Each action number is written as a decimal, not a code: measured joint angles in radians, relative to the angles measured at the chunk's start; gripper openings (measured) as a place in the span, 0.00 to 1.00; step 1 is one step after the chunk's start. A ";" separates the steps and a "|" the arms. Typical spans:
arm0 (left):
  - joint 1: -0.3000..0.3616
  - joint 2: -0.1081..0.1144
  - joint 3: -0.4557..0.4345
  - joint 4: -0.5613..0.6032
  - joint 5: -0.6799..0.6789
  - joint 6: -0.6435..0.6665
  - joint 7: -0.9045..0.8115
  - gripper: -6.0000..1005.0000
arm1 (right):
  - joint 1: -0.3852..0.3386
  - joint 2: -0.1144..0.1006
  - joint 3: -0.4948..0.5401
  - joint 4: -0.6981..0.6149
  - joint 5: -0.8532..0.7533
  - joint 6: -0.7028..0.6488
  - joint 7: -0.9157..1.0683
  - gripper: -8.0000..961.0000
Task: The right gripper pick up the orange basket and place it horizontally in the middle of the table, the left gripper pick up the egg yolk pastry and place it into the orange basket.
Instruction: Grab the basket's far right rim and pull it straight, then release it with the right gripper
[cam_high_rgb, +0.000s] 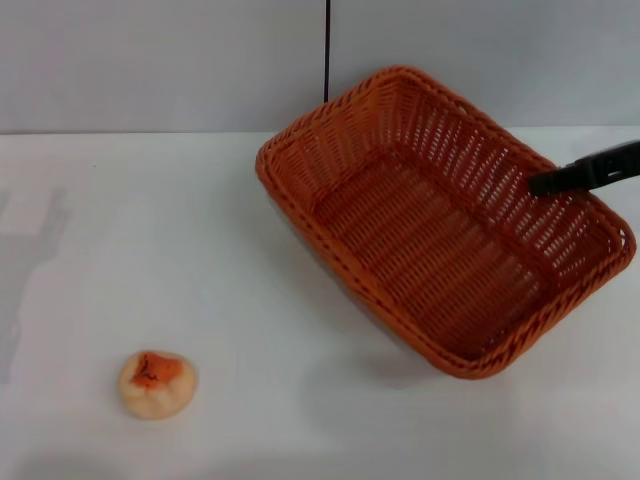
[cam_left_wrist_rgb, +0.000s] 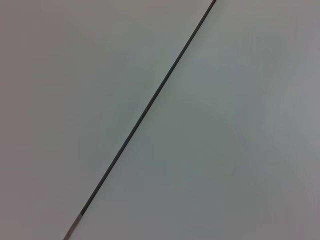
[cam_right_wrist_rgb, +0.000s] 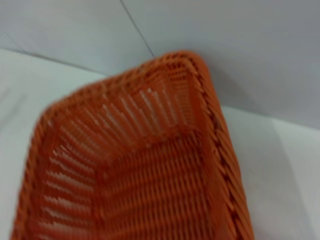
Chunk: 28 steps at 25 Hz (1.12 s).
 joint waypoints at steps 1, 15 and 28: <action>0.000 0.000 0.000 0.000 0.000 0.000 0.000 0.81 | -0.008 0.000 0.000 -0.014 0.021 -0.011 -0.005 0.18; -0.001 0.001 0.000 0.000 0.000 0.000 -0.010 0.81 | -0.068 -0.027 0.010 -0.072 0.230 -0.172 -0.087 0.19; -0.001 0.002 0.000 0.002 0.000 -0.001 -0.016 0.80 | -0.062 -0.039 0.038 -0.076 0.316 -0.317 -0.202 0.21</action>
